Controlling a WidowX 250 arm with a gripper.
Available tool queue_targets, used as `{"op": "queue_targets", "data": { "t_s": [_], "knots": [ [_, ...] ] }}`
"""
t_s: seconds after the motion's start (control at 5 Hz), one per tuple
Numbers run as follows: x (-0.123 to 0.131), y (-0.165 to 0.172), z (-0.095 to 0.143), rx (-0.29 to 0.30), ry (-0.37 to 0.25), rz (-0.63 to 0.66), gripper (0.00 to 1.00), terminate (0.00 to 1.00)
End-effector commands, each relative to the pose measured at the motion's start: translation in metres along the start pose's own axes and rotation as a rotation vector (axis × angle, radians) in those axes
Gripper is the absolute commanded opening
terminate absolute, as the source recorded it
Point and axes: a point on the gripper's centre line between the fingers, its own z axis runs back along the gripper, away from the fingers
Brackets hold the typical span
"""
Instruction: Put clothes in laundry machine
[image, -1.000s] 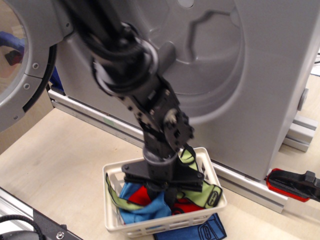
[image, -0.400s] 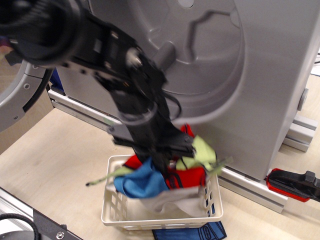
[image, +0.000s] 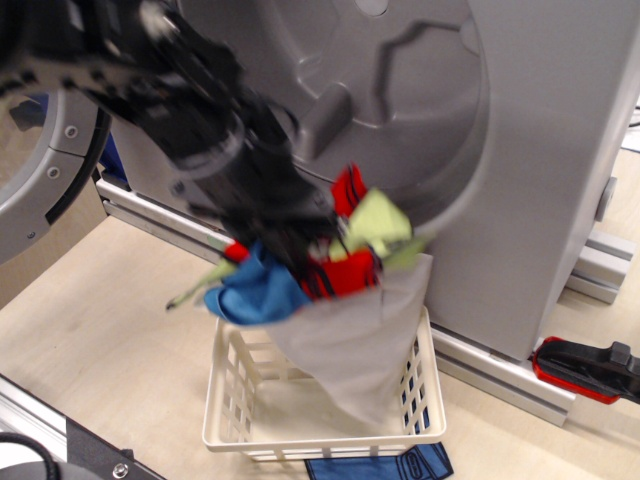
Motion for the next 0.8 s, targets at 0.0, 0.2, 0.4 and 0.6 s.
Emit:
{"op": "queue_targets", "data": {
  "t_s": [0.0, 0.2, 0.4, 0.6],
  "knots": [
    [0.062, 0.002, 0.032, -0.065, -0.15, 0.041, 0.0, 0.0],
    [0.086, -0.014, 0.036, -0.093, -0.204, 0.065, 0.0, 0.0],
    [0.106, -0.024, 0.024, -0.084, -0.255, 0.083, 0.0, 0.0],
    [0.116, -0.023, 0.008, -0.059, -0.304, 0.083, 0.0, 0.0]
  ]
}}
